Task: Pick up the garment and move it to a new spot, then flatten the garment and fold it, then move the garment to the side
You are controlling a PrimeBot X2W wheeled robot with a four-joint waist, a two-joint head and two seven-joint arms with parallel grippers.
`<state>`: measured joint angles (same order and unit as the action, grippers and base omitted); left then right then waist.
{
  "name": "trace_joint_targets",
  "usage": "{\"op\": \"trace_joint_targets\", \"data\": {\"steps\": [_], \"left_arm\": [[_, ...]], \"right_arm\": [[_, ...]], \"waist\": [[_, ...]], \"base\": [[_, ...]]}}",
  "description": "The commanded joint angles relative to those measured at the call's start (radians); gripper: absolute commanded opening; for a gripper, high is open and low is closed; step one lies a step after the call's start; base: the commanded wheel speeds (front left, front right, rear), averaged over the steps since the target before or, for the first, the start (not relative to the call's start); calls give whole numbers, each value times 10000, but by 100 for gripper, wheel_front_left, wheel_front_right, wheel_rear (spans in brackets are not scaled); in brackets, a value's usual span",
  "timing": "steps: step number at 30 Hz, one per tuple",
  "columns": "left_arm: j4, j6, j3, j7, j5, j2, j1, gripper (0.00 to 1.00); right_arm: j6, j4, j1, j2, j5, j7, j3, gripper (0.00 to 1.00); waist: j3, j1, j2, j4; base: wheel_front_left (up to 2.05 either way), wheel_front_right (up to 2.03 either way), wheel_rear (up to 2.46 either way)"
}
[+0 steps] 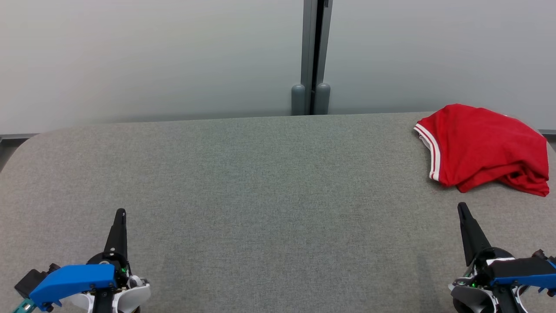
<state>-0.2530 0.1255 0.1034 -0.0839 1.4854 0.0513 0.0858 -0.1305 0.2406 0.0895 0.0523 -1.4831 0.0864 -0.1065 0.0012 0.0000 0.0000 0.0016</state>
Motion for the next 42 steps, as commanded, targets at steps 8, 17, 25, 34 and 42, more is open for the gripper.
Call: {"op": "trace_joint_targets", "data": {"steps": [8,17,25,34,42], "left_arm": [[84,85,72,-176,657,-13,244,0],[102,93,123,-327,1276,-18,295,0],[96,92,126,-340,1283,-17,284,0],[97,92,125,-340,1283,-17,284,0],[97,93,124,-339,1284,-18,284,0]], "right_arm": [[-4,23,183,-19,-671,164,-65,0],[-4,56,257,-30,-1297,302,-98,0],[-4,54,265,-28,-1307,319,-98,0],[-4,54,265,-28,-1307,318,-97,0],[-4,54,264,-27,-1308,315,-96,0]], "waist": [[8,0,0,-7],[18,0,0,-15],[19,0,0,-16],[19,0,0,-16],[19,0,0,-16]], "base": [[0,0,0],[0,0,0],[0,0,0],[0,0,0],[0,0,0]]}}
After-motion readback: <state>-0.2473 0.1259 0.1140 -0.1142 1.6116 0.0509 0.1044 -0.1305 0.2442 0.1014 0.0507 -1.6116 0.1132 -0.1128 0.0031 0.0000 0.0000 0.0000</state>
